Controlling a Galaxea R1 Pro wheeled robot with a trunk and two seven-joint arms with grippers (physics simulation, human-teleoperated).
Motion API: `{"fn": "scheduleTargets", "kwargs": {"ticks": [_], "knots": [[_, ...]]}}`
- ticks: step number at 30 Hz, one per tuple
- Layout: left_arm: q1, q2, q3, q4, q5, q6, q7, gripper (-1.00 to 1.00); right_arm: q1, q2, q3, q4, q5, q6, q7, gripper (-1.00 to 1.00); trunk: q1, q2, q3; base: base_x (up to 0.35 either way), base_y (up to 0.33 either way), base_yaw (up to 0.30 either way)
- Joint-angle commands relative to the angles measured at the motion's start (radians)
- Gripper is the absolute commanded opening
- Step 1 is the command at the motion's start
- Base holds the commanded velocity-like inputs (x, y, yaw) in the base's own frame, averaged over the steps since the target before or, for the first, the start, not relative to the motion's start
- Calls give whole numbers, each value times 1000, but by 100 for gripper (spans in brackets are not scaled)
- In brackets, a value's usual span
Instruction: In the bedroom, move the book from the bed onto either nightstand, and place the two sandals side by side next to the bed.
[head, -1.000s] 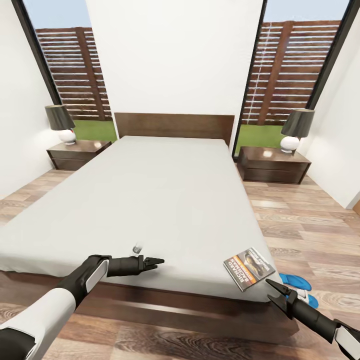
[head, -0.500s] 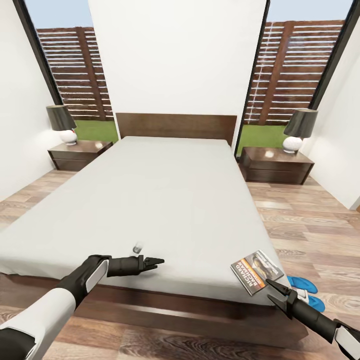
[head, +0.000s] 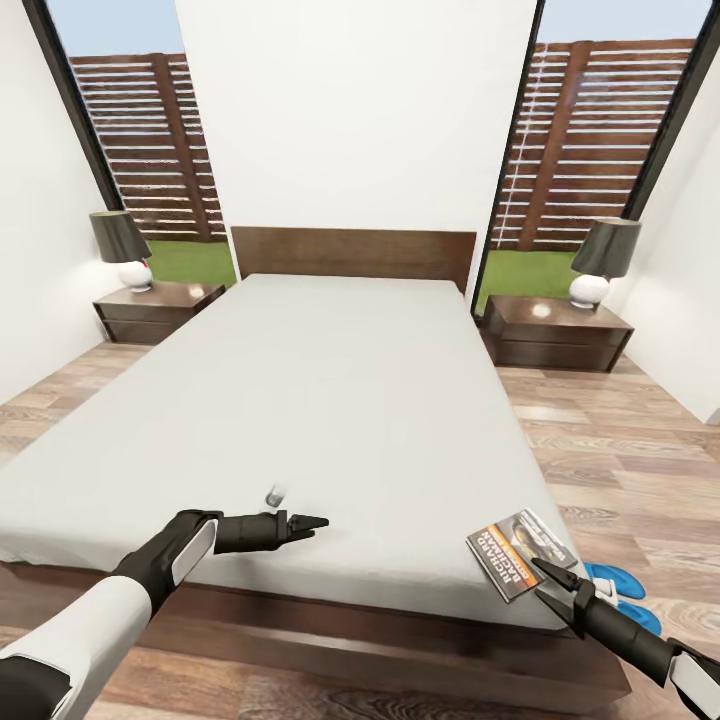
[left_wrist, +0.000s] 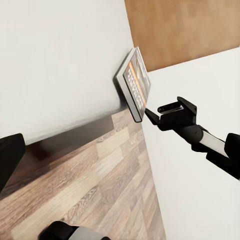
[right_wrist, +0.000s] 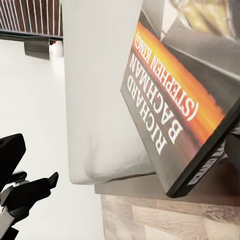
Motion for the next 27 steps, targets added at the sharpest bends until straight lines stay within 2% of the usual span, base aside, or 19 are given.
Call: {"fn": "scheduleTargets", "kwargs": {"ticks": [1, 8, 14, 23, 27], "knots": [[-1, 1, -6, 0, 8, 7, 0, 100, -1, -1, 6, 0, -10, 7, 1, 100, 0, 0, -1, 2, 0, 0], [-1, 0, -6, 0, 8, 8, 1, 100, -1, -1, 6, 0, -10, 7, 1, 100, 0, 0, -1, 0, 0, 0], [-1, -12, -5, 0, 8, 9, 2, 100, -1, -2, 6, 0, -10, 7, 1, 100, 23, -42, -20, 0, 0, 0], [-1, -13, -5, 0, 8, 9, 2, 100, -1, -2, 6, 0, -11, 7, 1, 100, 23, -42, -20, 0, 0, 0], [-1, -13, -4, 0, 8, 8, 2, 100, -1, -1, 6, 0, -10, 8, 1, 100, 38, -70, -32, 0, 0, 0]]}}
